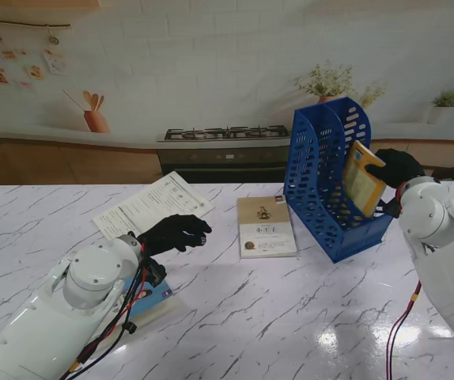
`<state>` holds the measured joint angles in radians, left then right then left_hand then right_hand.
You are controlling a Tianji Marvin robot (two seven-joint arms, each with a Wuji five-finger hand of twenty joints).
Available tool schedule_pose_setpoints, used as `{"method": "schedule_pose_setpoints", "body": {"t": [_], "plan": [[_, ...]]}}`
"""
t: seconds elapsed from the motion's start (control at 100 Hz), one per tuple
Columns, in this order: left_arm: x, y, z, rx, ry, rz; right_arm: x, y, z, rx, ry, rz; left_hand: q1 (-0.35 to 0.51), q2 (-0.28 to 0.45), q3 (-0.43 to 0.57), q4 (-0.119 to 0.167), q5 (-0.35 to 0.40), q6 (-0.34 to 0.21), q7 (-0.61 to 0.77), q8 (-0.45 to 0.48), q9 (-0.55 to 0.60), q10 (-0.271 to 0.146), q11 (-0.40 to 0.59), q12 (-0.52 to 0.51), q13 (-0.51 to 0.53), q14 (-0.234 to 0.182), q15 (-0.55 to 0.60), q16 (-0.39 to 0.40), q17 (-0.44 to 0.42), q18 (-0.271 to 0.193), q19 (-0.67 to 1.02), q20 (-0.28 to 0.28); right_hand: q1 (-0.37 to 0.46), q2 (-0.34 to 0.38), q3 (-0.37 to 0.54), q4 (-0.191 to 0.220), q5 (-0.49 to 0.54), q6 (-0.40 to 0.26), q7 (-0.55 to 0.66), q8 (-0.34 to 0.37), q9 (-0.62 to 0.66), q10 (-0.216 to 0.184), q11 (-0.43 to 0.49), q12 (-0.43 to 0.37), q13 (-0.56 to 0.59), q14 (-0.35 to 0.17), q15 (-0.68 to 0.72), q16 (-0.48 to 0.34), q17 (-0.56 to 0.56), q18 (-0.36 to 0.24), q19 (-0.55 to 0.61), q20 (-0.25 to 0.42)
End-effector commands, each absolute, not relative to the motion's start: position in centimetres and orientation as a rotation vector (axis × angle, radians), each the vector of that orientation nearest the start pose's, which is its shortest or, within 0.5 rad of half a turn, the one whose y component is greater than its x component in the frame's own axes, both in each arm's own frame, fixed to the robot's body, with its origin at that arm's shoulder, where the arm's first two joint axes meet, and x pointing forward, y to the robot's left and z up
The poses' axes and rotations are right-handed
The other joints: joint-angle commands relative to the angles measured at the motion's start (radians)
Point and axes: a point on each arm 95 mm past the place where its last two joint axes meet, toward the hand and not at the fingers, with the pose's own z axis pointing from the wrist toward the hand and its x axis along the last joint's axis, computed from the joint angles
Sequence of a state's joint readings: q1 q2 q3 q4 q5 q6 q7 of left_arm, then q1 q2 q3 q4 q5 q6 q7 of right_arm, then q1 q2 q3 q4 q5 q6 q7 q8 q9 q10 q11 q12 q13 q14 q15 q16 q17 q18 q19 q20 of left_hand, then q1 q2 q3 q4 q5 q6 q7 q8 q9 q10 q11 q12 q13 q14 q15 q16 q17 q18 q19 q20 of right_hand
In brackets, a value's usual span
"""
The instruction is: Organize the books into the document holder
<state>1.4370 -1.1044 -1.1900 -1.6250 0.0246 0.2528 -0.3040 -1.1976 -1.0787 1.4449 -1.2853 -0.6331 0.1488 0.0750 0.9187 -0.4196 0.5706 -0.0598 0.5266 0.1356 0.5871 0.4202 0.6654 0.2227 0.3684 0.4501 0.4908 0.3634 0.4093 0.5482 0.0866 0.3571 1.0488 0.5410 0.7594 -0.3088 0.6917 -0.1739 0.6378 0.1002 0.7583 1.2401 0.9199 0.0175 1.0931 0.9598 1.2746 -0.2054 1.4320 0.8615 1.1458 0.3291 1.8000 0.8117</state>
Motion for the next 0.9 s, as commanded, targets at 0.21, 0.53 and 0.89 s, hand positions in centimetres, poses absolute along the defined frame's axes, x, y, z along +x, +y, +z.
{"method": "schedule_pose_setpoints", "body": {"t": [0.21,0.53,0.89], "plan": [[42.3,-3.0,-30.1,-2.307,1.234,-1.854,51.3,-15.6,-24.7,1.646,0.898,1.384,0.002,0.019,-0.025,0.024,-0.001,-0.012,0.001,0.012,-0.008,-0.025,-0.001,-0.009,-0.01,-0.015,-0.011,0.002,-0.012,-0.009,-0.025,-0.008,0.188,0.149,0.169,0.057,0.049,-0.368,0.294,-0.021,-0.021,-0.067,-0.09,-0.074,-0.034,0.016,-0.073,-0.053,-0.056,-0.133,0.031,-0.02],[42.3,-3.0,-30.1,-2.309,1.238,-1.854,50.7,-15.6,-25.1,1.67,0.928,1.371,0.003,0.021,-0.028,0.025,0.0,-0.011,0.003,0.013,-0.012,-0.018,-0.002,-0.009,-0.011,-0.017,-0.01,0.002,-0.012,-0.011,-0.024,-0.008,0.105,0.049,0.167,0.038,-0.029,-0.329,0.135,-0.233,-0.072,-0.042,-0.287,-0.154,-0.227,0.13,-0.34,-0.142,-0.347,-0.021,-0.102,0.018],[42.3,-3.0,-30.1,-2.314,1.235,-1.852,50.4,-15.9,-24.8,1.664,0.93,1.366,0.005,0.019,-0.029,0.025,0.001,-0.01,0.001,0.013,-0.001,-0.04,0.002,-0.009,-0.009,-0.018,-0.01,0.001,-0.011,-0.01,-0.025,-0.008,-0.076,-0.03,-0.015,0.038,-0.158,-0.204,-0.012,-0.562,-0.21,0.006,-0.533,-0.399,-0.419,0.216,-0.835,-0.322,-0.636,0.075,-0.382,0.029]]}}
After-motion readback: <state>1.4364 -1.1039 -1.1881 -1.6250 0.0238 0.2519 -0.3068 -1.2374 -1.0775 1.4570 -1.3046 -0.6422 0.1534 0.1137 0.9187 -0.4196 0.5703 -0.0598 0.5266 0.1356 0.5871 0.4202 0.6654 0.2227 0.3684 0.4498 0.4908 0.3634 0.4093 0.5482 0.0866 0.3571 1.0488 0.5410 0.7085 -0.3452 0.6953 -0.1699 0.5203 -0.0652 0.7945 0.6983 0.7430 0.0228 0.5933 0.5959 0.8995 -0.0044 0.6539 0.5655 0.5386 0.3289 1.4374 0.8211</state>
